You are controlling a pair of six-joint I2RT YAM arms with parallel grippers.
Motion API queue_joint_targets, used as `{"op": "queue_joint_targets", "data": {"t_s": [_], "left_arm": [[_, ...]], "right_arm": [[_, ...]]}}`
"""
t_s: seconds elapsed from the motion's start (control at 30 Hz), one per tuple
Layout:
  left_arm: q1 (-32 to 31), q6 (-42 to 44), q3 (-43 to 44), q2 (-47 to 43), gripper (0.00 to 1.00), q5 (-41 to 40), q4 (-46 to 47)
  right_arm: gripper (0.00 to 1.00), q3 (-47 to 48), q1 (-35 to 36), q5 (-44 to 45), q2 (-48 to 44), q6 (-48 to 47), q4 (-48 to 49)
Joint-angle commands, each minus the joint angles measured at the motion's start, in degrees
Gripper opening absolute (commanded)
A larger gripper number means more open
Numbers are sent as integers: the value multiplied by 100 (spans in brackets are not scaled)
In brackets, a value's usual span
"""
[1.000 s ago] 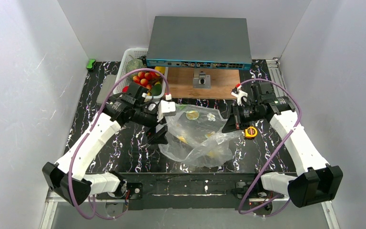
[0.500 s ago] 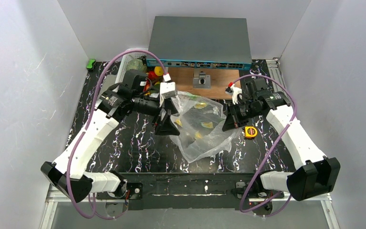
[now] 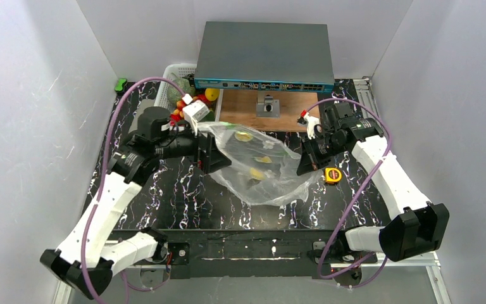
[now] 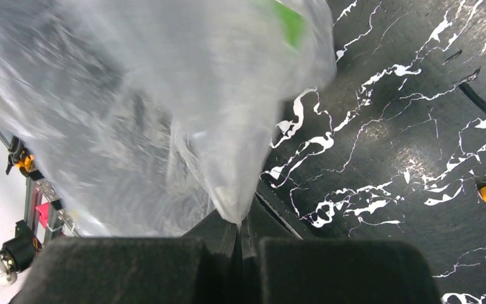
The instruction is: Place the fake fruits into the plastic bag and tie a complex knot
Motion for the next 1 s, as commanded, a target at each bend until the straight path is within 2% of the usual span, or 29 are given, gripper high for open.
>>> {"op": "queue_joint_targets", "data": {"t_s": [0.0, 0.07, 0.17, 0.23, 0.33, 0.57, 0.63, 0.83, 0.97], "left_arm": [[1, 2351, 423, -388, 98, -2520, -990], [4, 2974, 411, -411, 98, -2637, -1148], [-17, 3700, 531, -405, 98, -1643, -1615], [-247, 4045, 771, -177, 98, -877, -2185], [-671, 4093, 860, 197, 98, -446, -2653], [-1815, 4802, 907, 813, 98, -1209, -2969], [-1928, 5056, 1159, 929, 98, -1015, -3211], [-1744, 4305, 1765, 652, 98, -850, -2785], [-762, 3481, 2239, 703, 97, -264, -2392]], "right_arm": [[1, 117, -10, -184, -306, -137, -299], [1, 160, -7, -424, -322, -38, -323], [1, 293, -8, -783, -247, 172, -390], [1, 396, -12, -1128, -194, 242, -398], [1, 589, -5, -1581, -91, 325, -431], [1, 838, -5, -1946, 43, 224, -663], [1, 763, -5, -1932, 53, 180, -687], [1, 724, -5, -1657, 57, -311, -983], [1, 858, 4, -1416, 190, -739, -1341]]}}
